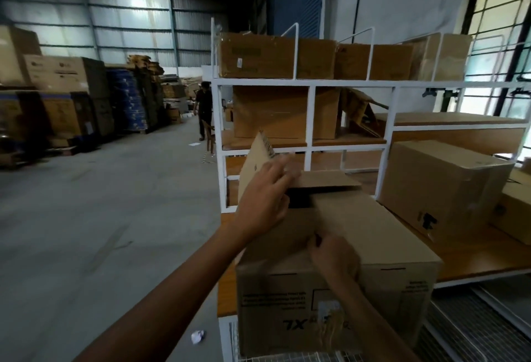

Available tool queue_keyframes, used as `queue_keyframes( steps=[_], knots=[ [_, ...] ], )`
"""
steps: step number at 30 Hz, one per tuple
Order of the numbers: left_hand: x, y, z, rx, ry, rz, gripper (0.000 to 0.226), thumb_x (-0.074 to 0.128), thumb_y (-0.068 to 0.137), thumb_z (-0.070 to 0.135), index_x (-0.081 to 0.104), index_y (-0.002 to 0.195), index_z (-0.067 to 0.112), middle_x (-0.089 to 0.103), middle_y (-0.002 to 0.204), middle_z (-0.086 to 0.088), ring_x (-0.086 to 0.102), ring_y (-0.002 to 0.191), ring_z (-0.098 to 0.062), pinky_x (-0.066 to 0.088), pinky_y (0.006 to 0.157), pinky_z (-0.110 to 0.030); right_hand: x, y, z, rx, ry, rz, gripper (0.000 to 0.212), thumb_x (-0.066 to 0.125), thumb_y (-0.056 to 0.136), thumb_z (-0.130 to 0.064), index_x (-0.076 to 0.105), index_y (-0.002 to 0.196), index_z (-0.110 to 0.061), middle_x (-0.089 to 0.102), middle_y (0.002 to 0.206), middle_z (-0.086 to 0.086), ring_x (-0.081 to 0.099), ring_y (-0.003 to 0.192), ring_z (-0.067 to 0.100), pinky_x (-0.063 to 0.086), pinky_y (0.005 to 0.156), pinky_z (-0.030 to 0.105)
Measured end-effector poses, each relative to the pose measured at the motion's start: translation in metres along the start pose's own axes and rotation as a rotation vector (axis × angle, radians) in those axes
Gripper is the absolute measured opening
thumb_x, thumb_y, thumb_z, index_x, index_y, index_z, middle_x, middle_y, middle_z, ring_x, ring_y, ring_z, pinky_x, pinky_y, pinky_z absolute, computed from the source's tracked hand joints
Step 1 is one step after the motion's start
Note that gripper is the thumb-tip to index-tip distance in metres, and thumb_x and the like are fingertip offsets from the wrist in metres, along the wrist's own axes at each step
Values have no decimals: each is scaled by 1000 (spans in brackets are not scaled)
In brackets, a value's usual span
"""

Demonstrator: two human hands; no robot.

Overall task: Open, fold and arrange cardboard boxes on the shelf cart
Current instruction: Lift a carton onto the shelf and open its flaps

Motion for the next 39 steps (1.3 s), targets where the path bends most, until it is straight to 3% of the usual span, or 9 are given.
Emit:
queue_keyframes(
  steps=[4, 8, 13, 16, 18, 22, 31, 35, 39],
  knots=[
    [-35, 5, -18, -11, 412, 30, 33, 54, 85, 6, 66, 116, 12, 57, 138, -11, 42, 136, -32, 38, 108, -47, -2, 0, -11, -109, -70, -17, 25, 48, 93, -41, 70, 92, -29, 68, 83, -2, 60, 70, 20, 49, 63, 27],
    [-66, -10, -66, -495, 709, -297, 23, 56, 90, 11, 66, 110, 16, 63, 124, -10, 46, 130, -29, 27, 113, -51, 0, -5, -32, -295, -91, -24, 23, 40, 95, -39, 47, 76, -29, 62, 85, -3, 58, 81, 21, 43, 72, 31],
    [-73, -63, -122, -788, 866, -534, 19, 52, 94, 22, 67, 105, 22, 66, 123, -9, 30, 144, -33, 3, 112, -69, 13, -5, -39, -345, -175, -102, 36, 31, 97, -41, 60, 108, -21, 61, 114, 1, 54, 105, 23, 43, 87, 38],
    [-25, -109, -150, -865, 460, -596, 20, 54, 94, 33, 66, 101, 19, 66, 116, -6, 53, 125, -29, 28, 112, -56, 15, -5, -40, -360, -190, -119, 36, 32, 96, -41, 59, 107, -20, 60, 115, 2, 52, 108, 24, 41, 89, 38],
    [17, -138, -147, -899, 110, -653, 29, 50, 98, 36, 66, 110, 14, 66, 116, -8, 61, 108, -27, 46, 90, -36, 16, -4, -40, -353, -197, -131, 38, 32, 96, -43, 59, 111, -21, 59, 118, 2, 51, 111, 24, 39, 91, 40],
    [67, -158, -134, -1005, -190, -593, 45, 39, 102, 47, 54, 123, 11, 61, 115, -8, 57, 98, -22, 42, 80, -32, 16, -5, -40, -365, -188, -118, 39, 31, 94, -44, 59, 109, -22, 59, 117, 1, 51, 110, 23, 39, 90, 40],
    [100, -137, -146, -1017, -91, -547, 65, 31, 92, 68, 56, 121, 15, 53, 129, -14, 49, 119, -32, 41, 100, -48, 21, -11, -39, -425, -240, -240, 58, 25, 99, -50, 36, 149, -23, 32, 158, 6, 28, 142, 29, 23, 112, 45],
    [92, -126, -149, -1166, -428, -278, 49, 44, 99, 50, 65, 98, 6, 65, 103, -16, 62, 97, -30, 50, 92, -46, 23, -11, -38, -437, -225, -267, 61, 25, 99, -53, 31, 152, -24, 25, 162, 6, 22, 147, 28, 19, 115, 46],
    [72, -129, -156, -1339, -837, 28, 14, 56, 94, 25, 64, 87, 16, 64, 98, -8, 58, 89, -23, 49, 88, -44, 16, -12, -40, -412, -190, -213, 66, 27, 99, -56, 19, 156, -23, 9, 165, 12, 7, 151, 30, 15, 118, 48]
  ],
)
Point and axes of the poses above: each hand's wrist, its own y-axis towards the middle knuckle, its own x-axis out of the palm, z = x × y, the point moved 9 cm from there along y, towards the middle knuckle
